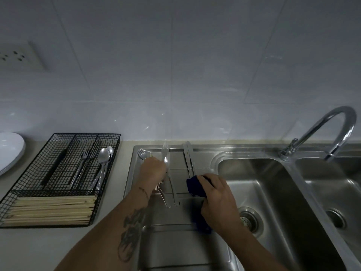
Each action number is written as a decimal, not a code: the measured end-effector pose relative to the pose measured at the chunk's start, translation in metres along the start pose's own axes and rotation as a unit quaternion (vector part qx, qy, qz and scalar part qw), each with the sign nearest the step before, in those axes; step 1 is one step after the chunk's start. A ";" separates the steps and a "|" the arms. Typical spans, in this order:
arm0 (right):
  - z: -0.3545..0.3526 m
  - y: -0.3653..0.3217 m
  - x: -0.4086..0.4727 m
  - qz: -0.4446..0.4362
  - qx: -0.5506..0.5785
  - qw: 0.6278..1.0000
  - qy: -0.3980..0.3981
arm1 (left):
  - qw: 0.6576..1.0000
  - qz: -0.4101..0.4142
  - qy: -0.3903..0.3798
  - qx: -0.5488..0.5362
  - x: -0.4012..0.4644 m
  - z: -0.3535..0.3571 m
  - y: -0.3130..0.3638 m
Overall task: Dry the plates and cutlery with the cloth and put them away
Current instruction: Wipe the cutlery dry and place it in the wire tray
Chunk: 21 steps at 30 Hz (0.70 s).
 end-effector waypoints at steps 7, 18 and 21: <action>-0.032 -0.029 0.008 0.015 -0.029 0.996 0.086 | 0.968 0.198 -0.107 0.111 -0.068 -0.027 0.007; -0.014 -0.100 -0.038 -0.069 -0.057 0.990 0.105 | 0.966 0.230 -0.093 0.068 -0.130 -0.099 -0.016; 0.000 -0.114 -0.060 -0.086 -0.066 0.990 0.087 | 0.967 0.229 -0.094 0.064 -0.138 -0.109 -0.032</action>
Point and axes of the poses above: each hand's wrist, its own x-axis towards the middle knuckle, its own z-axis out of the palm, y = z × x, the point moved 3 cm from there along x, towards the middle knuckle, and after that the axes turned 3 degrees about x, right-handed, at the moved point
